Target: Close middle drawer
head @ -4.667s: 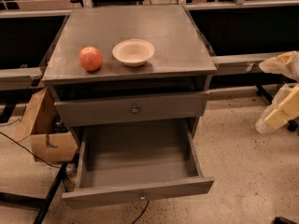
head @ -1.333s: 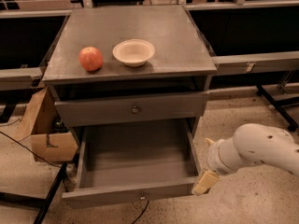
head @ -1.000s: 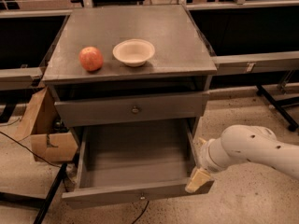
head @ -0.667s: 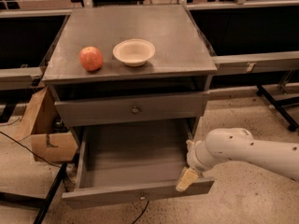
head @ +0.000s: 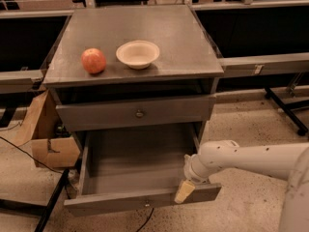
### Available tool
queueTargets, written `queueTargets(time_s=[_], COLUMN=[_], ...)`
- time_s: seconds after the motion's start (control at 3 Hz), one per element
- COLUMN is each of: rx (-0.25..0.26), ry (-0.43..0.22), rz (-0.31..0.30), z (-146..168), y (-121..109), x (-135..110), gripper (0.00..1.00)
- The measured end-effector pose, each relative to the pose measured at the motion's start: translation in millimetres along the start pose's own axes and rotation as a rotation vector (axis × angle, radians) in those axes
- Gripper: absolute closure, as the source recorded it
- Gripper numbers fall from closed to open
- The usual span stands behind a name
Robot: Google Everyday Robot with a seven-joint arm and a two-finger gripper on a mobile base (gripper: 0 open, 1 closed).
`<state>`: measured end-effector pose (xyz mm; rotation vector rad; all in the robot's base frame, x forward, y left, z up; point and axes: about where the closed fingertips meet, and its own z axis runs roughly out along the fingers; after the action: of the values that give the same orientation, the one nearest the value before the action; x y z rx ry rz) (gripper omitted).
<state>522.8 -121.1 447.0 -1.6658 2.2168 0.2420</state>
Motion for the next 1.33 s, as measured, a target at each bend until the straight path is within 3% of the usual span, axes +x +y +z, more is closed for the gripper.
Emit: queueTargets(time_s=[0.67, 1.33], rx=[0.046, 0.051], ry=[-0.004, -0.004], rz=[-0.016, -0.023], z=[16.8, 15.6], y=[-9.8, -4.1], x=[-2.6, -3.4], gripper=[0.49, 0.97])
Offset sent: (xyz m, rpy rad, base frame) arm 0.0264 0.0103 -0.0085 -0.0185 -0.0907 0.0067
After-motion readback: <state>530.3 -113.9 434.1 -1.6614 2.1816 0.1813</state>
